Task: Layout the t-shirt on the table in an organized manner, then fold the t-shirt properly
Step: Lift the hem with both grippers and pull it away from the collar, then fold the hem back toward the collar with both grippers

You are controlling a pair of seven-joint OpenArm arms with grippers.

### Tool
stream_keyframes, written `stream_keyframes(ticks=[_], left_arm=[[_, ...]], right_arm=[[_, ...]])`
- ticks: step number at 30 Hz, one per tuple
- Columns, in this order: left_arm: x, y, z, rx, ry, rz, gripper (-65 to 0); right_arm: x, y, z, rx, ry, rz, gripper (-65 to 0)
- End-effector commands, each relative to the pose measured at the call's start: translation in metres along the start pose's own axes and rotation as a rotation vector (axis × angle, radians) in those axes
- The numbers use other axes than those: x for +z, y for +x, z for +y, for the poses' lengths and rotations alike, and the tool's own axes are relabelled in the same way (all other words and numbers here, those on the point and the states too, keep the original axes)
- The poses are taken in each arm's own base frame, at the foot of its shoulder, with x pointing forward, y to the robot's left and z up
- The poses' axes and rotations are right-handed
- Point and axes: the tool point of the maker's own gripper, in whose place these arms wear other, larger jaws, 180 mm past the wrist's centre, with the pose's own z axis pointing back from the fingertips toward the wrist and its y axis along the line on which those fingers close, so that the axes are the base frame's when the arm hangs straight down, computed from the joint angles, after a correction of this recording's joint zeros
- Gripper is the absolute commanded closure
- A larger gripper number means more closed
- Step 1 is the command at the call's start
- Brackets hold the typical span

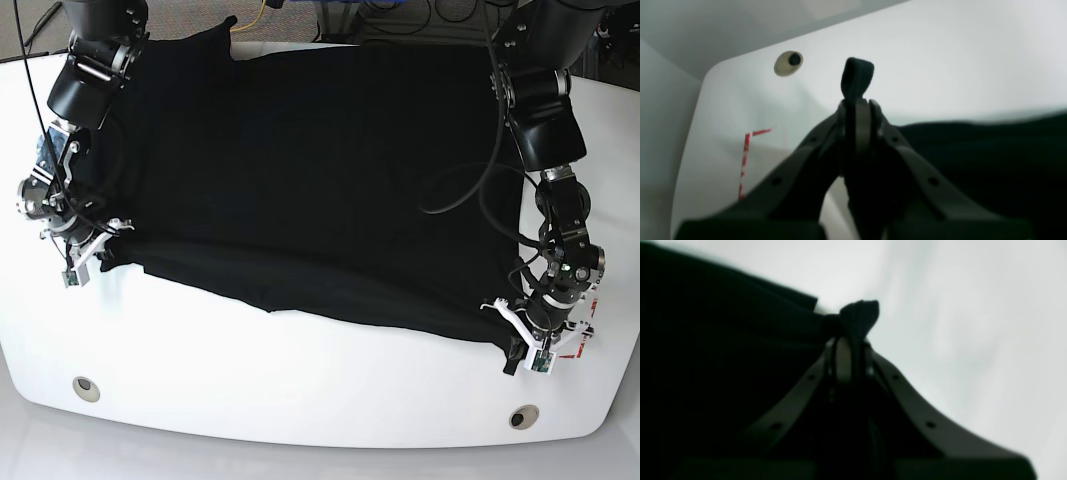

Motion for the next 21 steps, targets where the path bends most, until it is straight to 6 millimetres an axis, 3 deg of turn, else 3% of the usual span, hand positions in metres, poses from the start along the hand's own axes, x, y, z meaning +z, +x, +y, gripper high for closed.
stream_keyframes(ticks=[1, 8, 21], left_arm=[[0.007, 0.01, 0.01, -0.013, 0.028, -0.041, 0.0], [0.02, -0.029, 0.004, -0.036, 0.022, 0.046, 0.0], [0.037, -0.083, -0.013, -0.043, -0.006, 0.156, 0.0]], right_arm=[[0.015, 0.016, -0.011, 0.041, -0.039, -0.031, -0.3], [0.029, 0.0, -0.007, 0.103, -0.062, 0.012, -0.4], [0.028, -0.051, 0.009, 0.091, -0.037, 0.147, -0.4]])
